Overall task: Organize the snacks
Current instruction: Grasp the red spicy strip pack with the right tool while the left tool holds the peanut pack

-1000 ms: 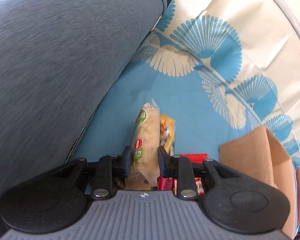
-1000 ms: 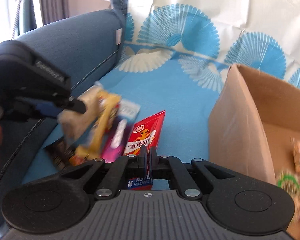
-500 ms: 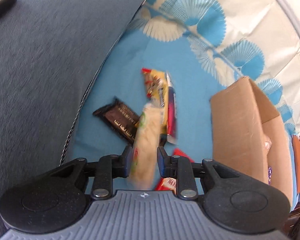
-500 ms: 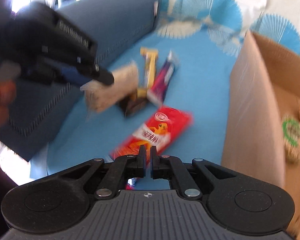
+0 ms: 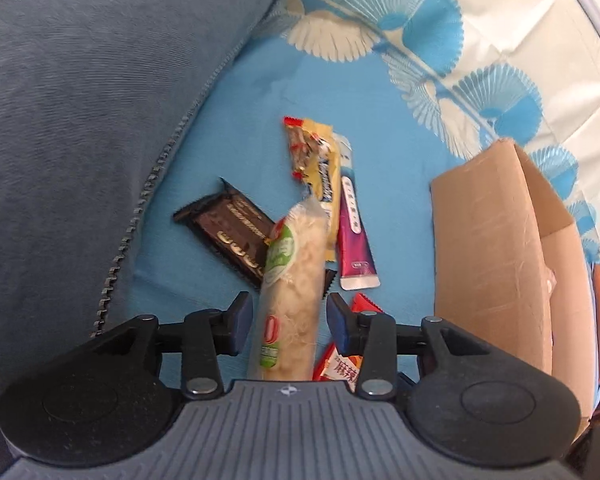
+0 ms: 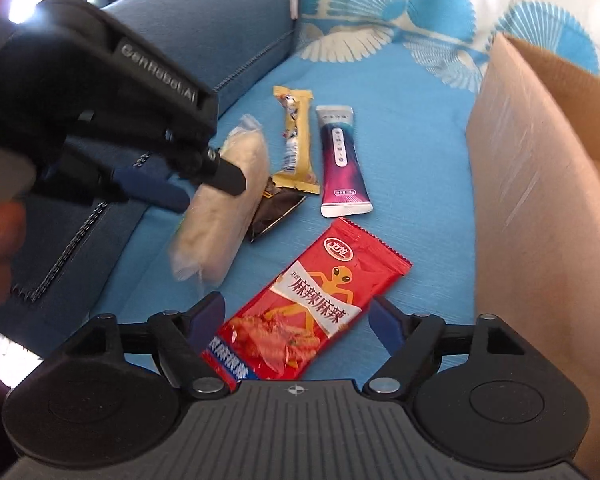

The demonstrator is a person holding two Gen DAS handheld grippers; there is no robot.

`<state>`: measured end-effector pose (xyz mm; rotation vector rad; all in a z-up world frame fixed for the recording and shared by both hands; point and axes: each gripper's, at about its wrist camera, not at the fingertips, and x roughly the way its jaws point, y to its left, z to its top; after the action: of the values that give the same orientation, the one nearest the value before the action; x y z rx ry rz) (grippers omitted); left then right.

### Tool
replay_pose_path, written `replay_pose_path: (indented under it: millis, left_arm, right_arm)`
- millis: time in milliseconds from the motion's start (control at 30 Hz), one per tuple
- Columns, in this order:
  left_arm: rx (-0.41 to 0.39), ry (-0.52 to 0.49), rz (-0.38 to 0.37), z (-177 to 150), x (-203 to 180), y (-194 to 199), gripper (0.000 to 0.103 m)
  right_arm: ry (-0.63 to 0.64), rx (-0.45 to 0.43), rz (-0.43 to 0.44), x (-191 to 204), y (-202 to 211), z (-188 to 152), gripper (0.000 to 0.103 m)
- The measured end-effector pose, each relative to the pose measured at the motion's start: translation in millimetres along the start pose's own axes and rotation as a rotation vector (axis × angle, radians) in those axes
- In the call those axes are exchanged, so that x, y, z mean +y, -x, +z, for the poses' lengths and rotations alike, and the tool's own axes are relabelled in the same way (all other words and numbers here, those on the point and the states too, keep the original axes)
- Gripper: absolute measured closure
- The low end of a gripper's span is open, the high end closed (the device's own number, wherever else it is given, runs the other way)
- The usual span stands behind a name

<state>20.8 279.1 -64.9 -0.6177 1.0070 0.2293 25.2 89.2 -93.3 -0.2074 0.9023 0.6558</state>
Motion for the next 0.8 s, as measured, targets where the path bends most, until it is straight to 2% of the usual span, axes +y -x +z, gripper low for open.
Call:
replay_pose_path:
  millis: [133,167,233,333,433,500,533,567,667,800]
  left_arm:
    - [0.029,-0.046,0.036,1,-5,-11,0.059]
    - [0.033,-0.055,0.050,0,-4,-13,0.065]
    - [0.018,-0.069,0.070,0,-4,-11,0.073]
    - [-0.018,-0.074,0.095,0,-1,-4,0.073]
    - [-0.018,-0.037,-0.012,0,3,1,0.073]
    - [0.020,-0.014,-0.133,-2,3,0,0.073]
    - [0.046,-0.004,-0.168,-3,3,-2,0.072]
    - [0.047,-0.007,-0.146,-4,2,-3,0.070]
    - [0.005,-0.036,0.019,-4,3,0,0.064]
    - [-0.009,-0.032,0.023,-4,3,3,0.059]
  right_arm:
    - [-0.002,0.033,-0.037,3,-16,2,0.020]
    - [0.004,0.045,-0.051,4,-18,2,0.020]
    - [0.019,0.051,-0.076,4,-19,1,0.020]
    - [0.033,0.056,-0.090,2,-17,-1,0.022]
    - [0.033,0.056,-0.066,-1,-12,-3,0.037]
    - [0.055,0.053,-0.062,-1,-8,-5,0.048]
    - [0.064,0.054,-0.058,-1,-7,-5,0.049]
    - [0.071,0.056,-0.056,-2,-6,-6,0.050]
    - [0.076,0.063,-0.059,-3,-3,-8,0.051]
    - [0.073,0.074,-0.057,-6,-1,-8,0.051]
